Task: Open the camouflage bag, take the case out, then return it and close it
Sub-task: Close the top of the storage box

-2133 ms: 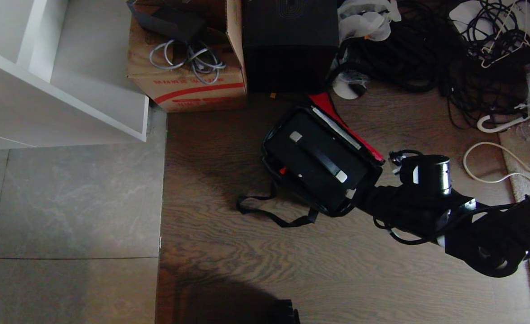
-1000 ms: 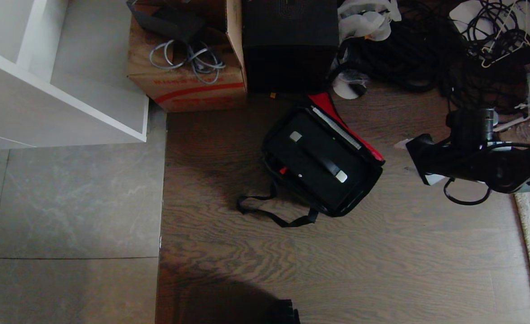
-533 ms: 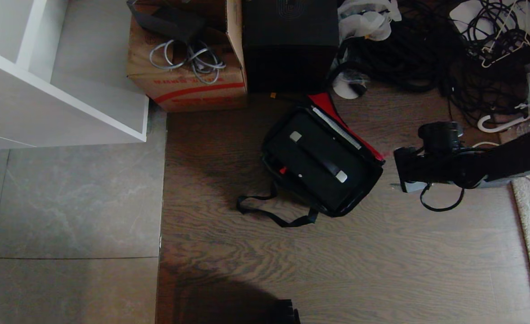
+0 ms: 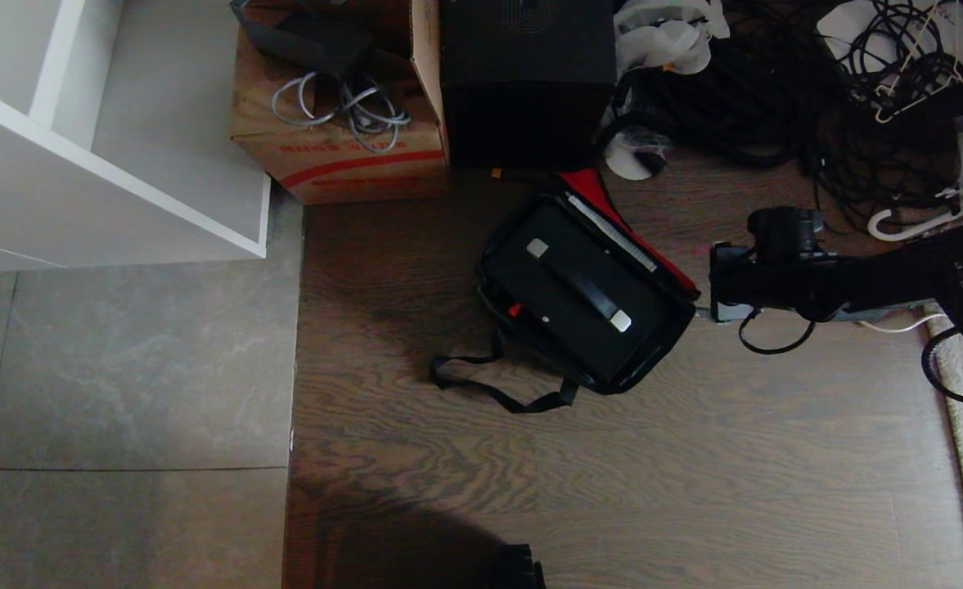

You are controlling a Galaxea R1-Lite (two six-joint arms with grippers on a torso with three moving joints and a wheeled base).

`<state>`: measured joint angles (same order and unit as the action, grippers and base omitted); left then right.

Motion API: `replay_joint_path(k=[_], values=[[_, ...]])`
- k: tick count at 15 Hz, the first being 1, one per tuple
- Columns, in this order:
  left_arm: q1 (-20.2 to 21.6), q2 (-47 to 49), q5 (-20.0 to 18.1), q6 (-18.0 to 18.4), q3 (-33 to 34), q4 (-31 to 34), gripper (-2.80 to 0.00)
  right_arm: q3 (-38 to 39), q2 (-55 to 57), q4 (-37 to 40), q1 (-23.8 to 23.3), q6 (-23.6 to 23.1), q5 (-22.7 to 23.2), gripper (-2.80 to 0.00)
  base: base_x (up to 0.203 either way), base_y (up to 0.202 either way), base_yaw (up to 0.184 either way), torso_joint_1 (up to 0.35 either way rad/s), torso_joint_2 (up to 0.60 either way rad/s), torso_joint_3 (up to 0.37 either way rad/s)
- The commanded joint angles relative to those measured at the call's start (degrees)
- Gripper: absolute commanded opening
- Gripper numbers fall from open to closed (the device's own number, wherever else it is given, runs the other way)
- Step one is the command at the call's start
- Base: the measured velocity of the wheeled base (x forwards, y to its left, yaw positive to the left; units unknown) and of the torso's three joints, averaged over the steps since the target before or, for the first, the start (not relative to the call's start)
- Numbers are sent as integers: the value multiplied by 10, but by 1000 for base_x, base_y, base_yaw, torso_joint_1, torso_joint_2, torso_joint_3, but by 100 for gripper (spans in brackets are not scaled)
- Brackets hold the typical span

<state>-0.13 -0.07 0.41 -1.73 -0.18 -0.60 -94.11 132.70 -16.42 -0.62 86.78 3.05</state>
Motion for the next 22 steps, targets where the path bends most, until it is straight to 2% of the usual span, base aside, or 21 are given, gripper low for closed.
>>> replay_joint_path(k=[1, 3, 11, 13, 14, 18, 22], values=[[0, 0, 0, 0, 0, 0, -280, -17, 9, -7, -4, 14, 4, 0, 0, 0, 0, 0, 0, 0], [0, 0, 0, 0, 0, 0, -280, -19, 12, -21, -6, 20, 5, 0, 0, 0, 0, 0, 0, 0], [0, 0, 0, 0, 0, 0, -280, -43, 27, -55, -6, 103, 28, 0, 0, 0, 0, 0, 0, 0], [0, 0, 0, 0, 0, 0, -280, -51, 37, -67, -6, 106, 26, 0, 0, 0, 0, 0, 0, 0], [0, 0, 0, 0, 0, 0, -280, -54, 40, -68, -6, 106, 25, -280, 0, 0, 0, 0, 0, 0], [0, 0, 0, 0, 0, 0, -280, -55, 39, -65, -6, 97, 27, -280, 0, 0, 0, 0, 0, 0], [0, 0, 1, 0, 0, 0, -280, -38, 30, -61, -6, 69, 27, -280, 0, 0, 0, 0, 0, 0]])
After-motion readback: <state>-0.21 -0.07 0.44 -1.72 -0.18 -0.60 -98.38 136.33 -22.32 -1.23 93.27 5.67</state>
